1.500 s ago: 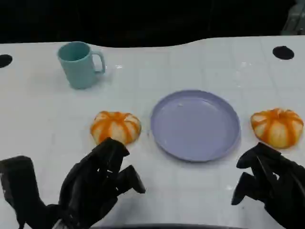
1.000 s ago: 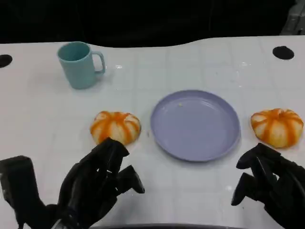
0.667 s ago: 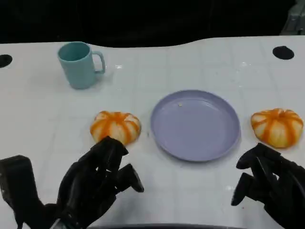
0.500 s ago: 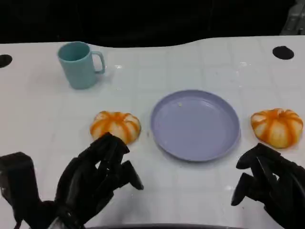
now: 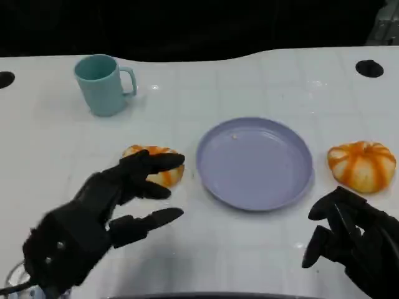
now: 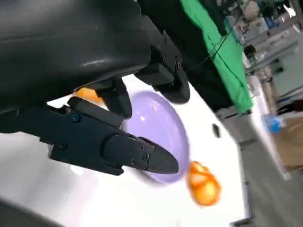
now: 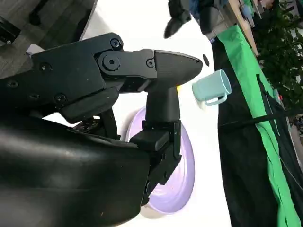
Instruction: Grasp the bread from the table and place it into the plate.
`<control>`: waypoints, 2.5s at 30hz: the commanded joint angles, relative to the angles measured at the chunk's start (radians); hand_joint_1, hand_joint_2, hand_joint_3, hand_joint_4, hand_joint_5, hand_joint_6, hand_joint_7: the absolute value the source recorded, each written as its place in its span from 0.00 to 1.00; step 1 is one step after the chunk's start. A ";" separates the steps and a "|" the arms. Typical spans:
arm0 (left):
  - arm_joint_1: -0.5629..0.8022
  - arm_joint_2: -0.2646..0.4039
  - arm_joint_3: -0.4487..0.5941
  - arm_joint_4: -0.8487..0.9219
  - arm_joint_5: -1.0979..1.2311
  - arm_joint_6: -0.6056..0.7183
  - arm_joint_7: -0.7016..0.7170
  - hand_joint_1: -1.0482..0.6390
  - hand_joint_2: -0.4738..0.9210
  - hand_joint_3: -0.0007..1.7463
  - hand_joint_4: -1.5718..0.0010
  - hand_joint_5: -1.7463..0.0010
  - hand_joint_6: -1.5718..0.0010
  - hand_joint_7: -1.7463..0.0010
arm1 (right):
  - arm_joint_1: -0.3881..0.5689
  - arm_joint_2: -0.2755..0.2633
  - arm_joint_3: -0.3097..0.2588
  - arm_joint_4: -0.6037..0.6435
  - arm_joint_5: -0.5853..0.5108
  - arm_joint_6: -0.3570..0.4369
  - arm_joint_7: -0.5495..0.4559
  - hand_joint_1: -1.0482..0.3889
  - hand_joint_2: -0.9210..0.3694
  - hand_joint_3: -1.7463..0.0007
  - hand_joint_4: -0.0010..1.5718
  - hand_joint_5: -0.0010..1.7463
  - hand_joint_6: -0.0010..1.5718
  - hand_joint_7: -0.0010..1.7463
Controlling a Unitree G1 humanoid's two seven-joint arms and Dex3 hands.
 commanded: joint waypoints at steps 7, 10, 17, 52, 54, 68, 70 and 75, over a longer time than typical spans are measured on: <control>-0.179 0.219 -0.052 0.059 0.364 -0.140 0.003 0.34 0.91 0.00 1.00 0.72 0.81 1.00 | -0.009 -0.003 -0.010 -0.010 0.011 0.017 -0.018 0.42 0.00 0.78 0.40 1.00 0.31 0.93; -0.217 0.254 -0.088 0.089 0.477 -0.148 0.011 0.33 0.91 0.00 1.00 0.79 0.83 0.99 | -0.009 -0.003 -0.010 -0.011 0.013 0.021 -0.020 0.42 0.00 0.78 0.40 1.00 0.31 0.93; -0.323 0.277 -0.177 0.186 0.646 -0.121 -0.034 0.37 0.89 0.00 1.00 0.84 0.84 1.00 | -0.005 -0.002 -0.008 -0.013 0.012 0.014 -0.016 0.42 0.00 0.77 0.39 1.00 0.31 0.93; -0.874 0.018 -0.432 1.291 0.684 -0.159 0.117 0.41 0.91 0.00 0.92 0.90 0.83 0.99 | -0.001 -0.007 -0.012 -0.014 0.016 0.008 0.000 0.42 0.00 0.77 0.39 1.00 0.31 0.92; -0.882 0.013 -0.431 1.325 0.672 -0.182 0.124 0.44 0.92 0.00 0.87 0.91 0.81 0.99 | -0.001 -0.005 -0.014 -0.013 0.019 0.013 -0.002 0.42 0.00 0.78 0.40 1.00 0.31 0.92; -0.911 -0.021 -0.396 1.476 0.582 -0.241 0.257 0.49 1.00 0.07 0.43 0.68 0.41 0.98 | -0.009 -0.010 -0.014 -0.006 0.008 0.016 -0.007 0.42 0.00 0.78 0.39 1.00 0.31 0.92; -0.915 -0.023 -0.398 1.487 0.581 -0.245 0.267 0.48 1.00 0.08 0.43 0.61 0.37 0.98 | -0.009 -0.010 -0.014 -0.006 0.007 0.016 -0.007 0.42 0.00 0.78 0.39 1.00 0.31 0.92; -0.917 -0.038 -0.410 1.531 0.596 -0.239 0.381 0.47 1.00 0.09 0.55 0.11 0.44 0.41 | -0.011 -0.008 -0.013 -0.003 0.005 0.020 -0.012 0.43 0.00 0.77 0.40 1.00 0.31 0.92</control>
